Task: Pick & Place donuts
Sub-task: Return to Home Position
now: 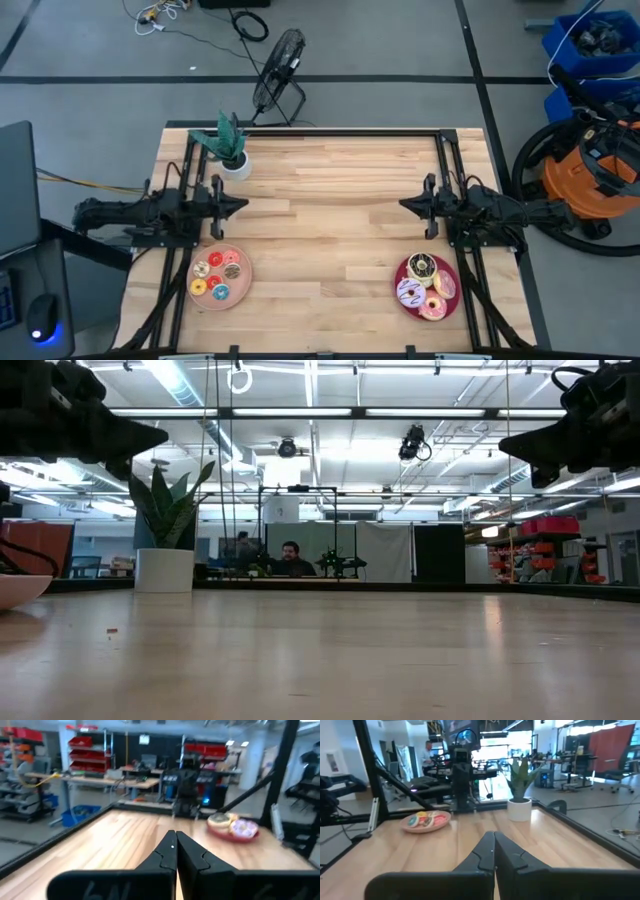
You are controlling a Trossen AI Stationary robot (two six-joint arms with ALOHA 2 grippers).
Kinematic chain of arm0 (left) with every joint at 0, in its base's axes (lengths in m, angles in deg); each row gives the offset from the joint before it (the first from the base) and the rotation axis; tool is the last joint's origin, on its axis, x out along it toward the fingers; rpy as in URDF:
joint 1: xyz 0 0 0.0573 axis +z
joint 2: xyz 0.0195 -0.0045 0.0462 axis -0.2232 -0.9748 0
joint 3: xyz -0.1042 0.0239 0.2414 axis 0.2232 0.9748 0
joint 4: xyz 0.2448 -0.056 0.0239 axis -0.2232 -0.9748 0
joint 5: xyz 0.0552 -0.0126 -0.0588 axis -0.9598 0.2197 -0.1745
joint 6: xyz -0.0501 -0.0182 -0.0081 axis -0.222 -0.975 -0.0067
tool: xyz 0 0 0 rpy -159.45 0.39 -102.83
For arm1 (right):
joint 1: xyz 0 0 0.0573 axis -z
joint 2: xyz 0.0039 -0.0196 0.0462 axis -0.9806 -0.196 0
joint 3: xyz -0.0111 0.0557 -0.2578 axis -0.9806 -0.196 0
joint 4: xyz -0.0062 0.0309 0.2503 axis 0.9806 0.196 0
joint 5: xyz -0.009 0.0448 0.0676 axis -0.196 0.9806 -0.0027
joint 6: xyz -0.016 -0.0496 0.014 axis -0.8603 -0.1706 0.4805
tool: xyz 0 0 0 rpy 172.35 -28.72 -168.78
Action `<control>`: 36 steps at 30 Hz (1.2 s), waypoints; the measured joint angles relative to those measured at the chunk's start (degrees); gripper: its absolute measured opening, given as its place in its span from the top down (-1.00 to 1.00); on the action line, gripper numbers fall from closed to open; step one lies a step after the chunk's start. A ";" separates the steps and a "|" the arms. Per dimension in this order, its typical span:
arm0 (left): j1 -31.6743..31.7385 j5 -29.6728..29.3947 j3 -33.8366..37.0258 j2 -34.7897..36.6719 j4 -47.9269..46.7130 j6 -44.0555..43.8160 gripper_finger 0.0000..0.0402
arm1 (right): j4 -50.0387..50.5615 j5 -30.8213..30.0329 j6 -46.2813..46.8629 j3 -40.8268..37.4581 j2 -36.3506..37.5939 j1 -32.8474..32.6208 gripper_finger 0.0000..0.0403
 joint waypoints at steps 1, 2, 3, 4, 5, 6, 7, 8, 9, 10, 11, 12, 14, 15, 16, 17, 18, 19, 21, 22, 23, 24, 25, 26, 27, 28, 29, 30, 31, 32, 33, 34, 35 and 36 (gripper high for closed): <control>-0.54 -1.24 0.02 0.00 -0.94 0.16 0.98 | 0.06 0.35 0.02 -0.01 0.00 0.00 0.98; -0.93 -2.10 0.30 -0.04 -1.26 0.28 0.98 | 0.09 0.47 0.04 0.00 0.00 0.00 0.98; -1.20 -2.42 0.29 -0.09 -1.53 0.24 0.98 | 0.11 0.51 0.01 0.00 0.00 0.00 0.98; -1.25 -2.48 0.27 -0.08 -1.93 0.28 0.97 | 0.11 0.62 -0.20 0.00 0.00 0.00 0.98; -1.25 -2.34 0.27 -0.28 -2.05 0.28 0.97 | 0.13 0.68 -0.52 0.00 0.00 0.00 0.98; -1.25 -2.16 0.26 -0.37 -2.09 0.39 0.98 | 0.13 0.68 -0.86 0.00 0.00 0.00 0.98; -1.25 -2.17 0.25 -0.33 -2.27 0.53 0.98 | 0.13 0.68 -1.17 0.00 0.00 0.00 0.98; -1.25 -2.16 0.27 -0.28 -2.32 0.52 0.98 | 0.13 0.75 -1.44 0.00 0.00 0.00 0.98; -1.24 -2.16 0.27 -0.33 -2.37 0.38 0.98 | 0.13 0.74 -1.58 0.00 0.00 0.04 0.98; -1.25 -2.13 0.27 -0.33 -2.47 0.22 0.98 | 0.12 0.62 -1.54 0.00 0.00 0.21 0.98; -1.25 -2.06 0.27 -0.33 -2.53 0.00 0.98 | 0.07 0.25 -0.96 0.00 0.00 0.54 0.98; -1.23 -1.71 0.27 -0.33 -2.61 -0.06 0.97 | 0.01 -0.08 0.10 0.00 0.00 0.96 0.98; -1.25 -0.67 0.27 -0.33 -2.73 -0.09 0.96 | 0.02 -0.19 1.75 0.00 0.00 1.63 0.98; -1.25 -0.24 0.27 -0.33 -2.71 -0.10 0.96 | 0.09 0.35 2.33 0.00 0.00 1.91 0.98; -1.25 0.02 0.27 -0.33 -2.71 -0.10 0.96 | 0.21 0.92 2.51 0.00 0.00 1.97 0.98; -1.25 0.06 0.27 -0.33 -2.77 -0.13 0.96 | 0.41 1.66 2.78 0.00 0.00 2.05 0.98; -1.25 0.09 0.29 -0.33 -2.77 -0.17 0.97 | 0.57 1.99 2.82 0.00 0.00 2.08 0.99; -1.25 0.12 0.29 -0.33 -2.77 -0.18 0.96 | 0.64 2.65 2.69 0.00 0.00 2.08 0.99; -1.25 0.16 0.29 -0.33 -2.79 -0.21 0.96 | 0.91 4.34 1.32 0.00 0.00 2.08 0.99; -1.25 0.16 0.29 -0.33 -2.79 -0.21 0.96 | 0.94 4.82 1.02 0.00 0.00 2.08 0.99; -1.25 0.16 0.29 -0.33 -2.81 -0.21 0.95 | 0.98 5.09 0.94 0.00 0.00 2.08 0.99; -1.25 0.18 0.29 -0.33 -2.81 -0.21 0.95 | 0.98 5.14 0.85 0.00 0.00 2.08 0.99; -1.25 0.18 0.29 -0.33 -2.82 -0.20 0.95 | 0.96 5.14 0.85 0.00 0.00 2.08 0.99; -1.25 0.18 0.29 -0.33 -2.84 -0.09 0.95 | 0.97 5.22 0.65 0.00 0.00 2.10 0.99; -1.25 0.18 0.29 -0.33 -2.86 0.15 0.95 | 1.02 5.47 -0.01 0.00 0.00 2.10 0.99; -1.25 0.18 0.29 -0.33 -2.88 0.44 0.95 | 1.09 5.84 -0.42 0.00 0.00 2.10 0.99; -1.25 0.18 0.29 -0.33 -2.88 0.58 0.94 | 1.09 6.16 -0.62 0.00 0.00 2.10 0.99; -1.25 0.18 0.29 -0.33 -2.89 0.58 0.94 | 1.09 6.32 -0.64 0.00 0.00 2.10 0.99; -1.25 0.18 0.31 -0.33 -2.90 0.60 0.94 | 1.09 6.33 -0.58 0.00 0.00 2.10 0.98; -1.25 0.18 0.31 -0.33 -2.90 0.58 0.94 | 1.10 6.26 -0.44 0.00 0.00 2.10 0.96; -1.25 0.18 0.31 -0.33 -2.87 0.35 0.94 | 1.09 6.24 -0.46 0.00 0.00 2.10 0.94; -1.25 0.18 0.31 -0.33 -2.68 0.25 0.94 | 1.09 6.23 -0.44 0.00 0.00 2.10 0.93; -1.25 0.18 0.33 -0.33 -2.28 0.29 0.94 | 1.09 6.23 -0.18 0.00 0.00 2.10 0.91; -1.25 0.18 0.33 -0.33 -2.07 0.28 0.94 | 1.09 6.23 0.09 0.00 0.00 2.10 0.89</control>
